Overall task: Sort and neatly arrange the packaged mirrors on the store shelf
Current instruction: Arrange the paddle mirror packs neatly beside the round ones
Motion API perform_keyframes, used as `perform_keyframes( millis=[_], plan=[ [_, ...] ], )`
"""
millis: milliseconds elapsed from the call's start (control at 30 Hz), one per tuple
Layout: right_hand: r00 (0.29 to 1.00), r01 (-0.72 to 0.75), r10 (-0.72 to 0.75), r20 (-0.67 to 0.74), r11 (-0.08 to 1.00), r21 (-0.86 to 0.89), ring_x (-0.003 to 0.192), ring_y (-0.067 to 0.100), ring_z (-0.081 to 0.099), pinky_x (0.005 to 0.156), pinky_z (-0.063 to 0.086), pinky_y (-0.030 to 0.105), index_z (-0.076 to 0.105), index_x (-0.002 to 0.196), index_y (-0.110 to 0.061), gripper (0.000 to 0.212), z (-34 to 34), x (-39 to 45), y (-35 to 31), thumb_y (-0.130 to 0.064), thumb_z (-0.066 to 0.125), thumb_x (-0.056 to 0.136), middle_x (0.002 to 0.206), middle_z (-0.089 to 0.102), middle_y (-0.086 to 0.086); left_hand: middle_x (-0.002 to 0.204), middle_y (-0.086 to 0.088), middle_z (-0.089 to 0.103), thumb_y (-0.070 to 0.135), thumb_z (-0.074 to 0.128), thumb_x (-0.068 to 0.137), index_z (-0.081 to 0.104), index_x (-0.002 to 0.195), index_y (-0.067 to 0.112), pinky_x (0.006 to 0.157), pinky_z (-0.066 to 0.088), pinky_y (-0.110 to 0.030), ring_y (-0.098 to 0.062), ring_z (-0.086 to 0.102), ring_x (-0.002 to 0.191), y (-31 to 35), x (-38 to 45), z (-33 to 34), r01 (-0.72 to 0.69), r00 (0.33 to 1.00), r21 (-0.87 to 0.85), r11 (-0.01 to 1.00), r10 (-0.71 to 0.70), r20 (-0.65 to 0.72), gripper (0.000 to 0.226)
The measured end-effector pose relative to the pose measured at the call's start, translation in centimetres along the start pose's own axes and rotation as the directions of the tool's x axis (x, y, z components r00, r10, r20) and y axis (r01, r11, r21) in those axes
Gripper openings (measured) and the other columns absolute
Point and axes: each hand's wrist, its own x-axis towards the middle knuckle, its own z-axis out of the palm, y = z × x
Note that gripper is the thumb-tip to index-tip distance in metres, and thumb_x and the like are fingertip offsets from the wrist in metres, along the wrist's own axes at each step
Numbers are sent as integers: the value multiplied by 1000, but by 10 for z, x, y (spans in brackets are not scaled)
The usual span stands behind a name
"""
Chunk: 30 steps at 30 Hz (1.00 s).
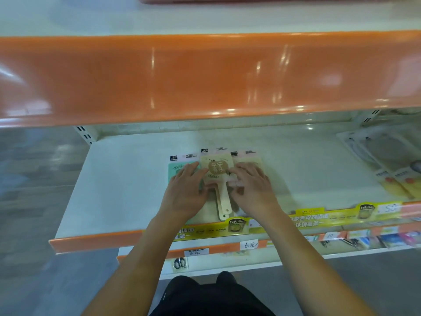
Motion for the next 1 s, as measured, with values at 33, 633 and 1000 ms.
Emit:
perform_keyframes(
  millis=[33, 633, 1000],
  plan=[
    [1000, 21, -21, -18, 1000, 5, 133, 23, 38, 106, 31, 37, 60, 128, -23, 50, 2, -1, 2, -14, 64, 79, 135, 50, -4, 152, 0, 33, 33, 56, 89, 46, 137, 27, 111, 27, -39, -21, 28, 140, 0, 0, 1, -2, 1000, 12, 1000, 2, -6, 49],
    [969, 162, -154, -195, 986, 28, 118, 29, 52, 94, 47, 46, 69, 111, -21, 26, 18, -3, 17, -22, 72, 85, 115, 62, -3, 142, 7, 48, 32, 57, 93, 59, 127, 21, 109, 30, -31, -12, 35, 136, 5, -3, 8, 51, 995, 48, 998, -47, -85, 36],
    [985, 148, -143, -94, 988, 46, 128, 31, 43, 102, 38, 46, 65, 121, -22, 39, 1, -2, 22, -18, 69, 83, 128, 55, 3, 134, 4, 53, 27, 64, 87, 59, 122, 20, 103, 38, -35, -17, 47, 125, 9, -4, 7, 69, 992, 74, 995, -60, -111, 36]
  ],
)
